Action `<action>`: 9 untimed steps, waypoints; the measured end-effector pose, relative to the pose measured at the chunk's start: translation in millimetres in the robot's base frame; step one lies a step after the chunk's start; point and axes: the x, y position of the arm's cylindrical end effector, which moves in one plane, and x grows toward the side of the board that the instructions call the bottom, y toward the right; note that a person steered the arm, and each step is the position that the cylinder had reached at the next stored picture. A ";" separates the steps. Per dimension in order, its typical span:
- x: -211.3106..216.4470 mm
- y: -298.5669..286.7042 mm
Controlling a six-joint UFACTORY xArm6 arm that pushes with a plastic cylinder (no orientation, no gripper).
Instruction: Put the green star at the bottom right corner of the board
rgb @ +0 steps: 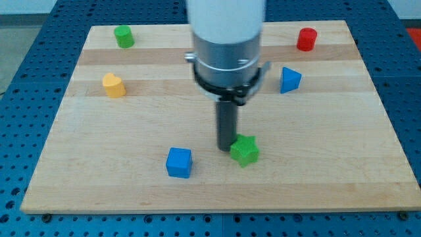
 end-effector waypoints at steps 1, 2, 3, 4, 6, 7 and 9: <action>13.8 31.3; 13.9 53.7; 16.4 66.4; 16.6 71.6; 7.1 24.4; 35.9 35.7; 61.5 131.6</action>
